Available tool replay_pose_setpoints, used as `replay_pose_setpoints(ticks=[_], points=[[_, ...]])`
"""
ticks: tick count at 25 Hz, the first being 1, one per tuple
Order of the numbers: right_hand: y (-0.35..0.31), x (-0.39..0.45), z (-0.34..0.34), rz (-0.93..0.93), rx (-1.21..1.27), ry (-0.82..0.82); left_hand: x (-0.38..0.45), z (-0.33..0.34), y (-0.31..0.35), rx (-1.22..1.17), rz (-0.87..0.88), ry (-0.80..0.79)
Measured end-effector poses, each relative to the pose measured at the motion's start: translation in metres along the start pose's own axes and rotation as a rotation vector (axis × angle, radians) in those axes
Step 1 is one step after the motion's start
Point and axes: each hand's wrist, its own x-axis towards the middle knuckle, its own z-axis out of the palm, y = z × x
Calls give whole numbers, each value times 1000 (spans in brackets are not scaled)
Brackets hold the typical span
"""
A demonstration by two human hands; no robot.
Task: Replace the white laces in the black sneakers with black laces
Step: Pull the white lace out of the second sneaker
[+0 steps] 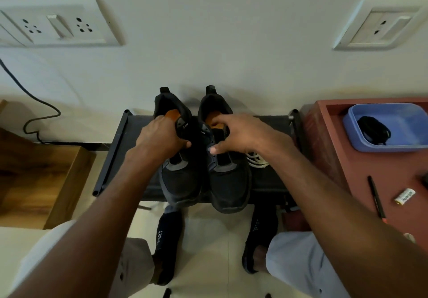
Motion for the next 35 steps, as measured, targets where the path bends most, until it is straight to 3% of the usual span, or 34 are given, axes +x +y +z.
replay_pose_setpoints(ticks=[4,9,14,18,21,24,27,35], points=[[-7,14,8,78,-148,15,-2,-6,0,-25,-14,76],[-12,18,8,120,23,217,-3,-8,-13,-37,-51,88],[-19,20,14,119,35,239,-2,-8,-17,-34,-29,77],[-4,11,-6,95,241,107,-8,-13,-1,-72,12,291],[33,20,-19,233,78,283,-10,-16,24,-204,178,471],[60,19,-27,360,-66,346,-9,-8,54,-326,347,405],[69,14,-31,363,-54,344,-5,2,79,-336,397,353],[83,-22,-62,418,305,677,-13,9,144,-421,455,315]])
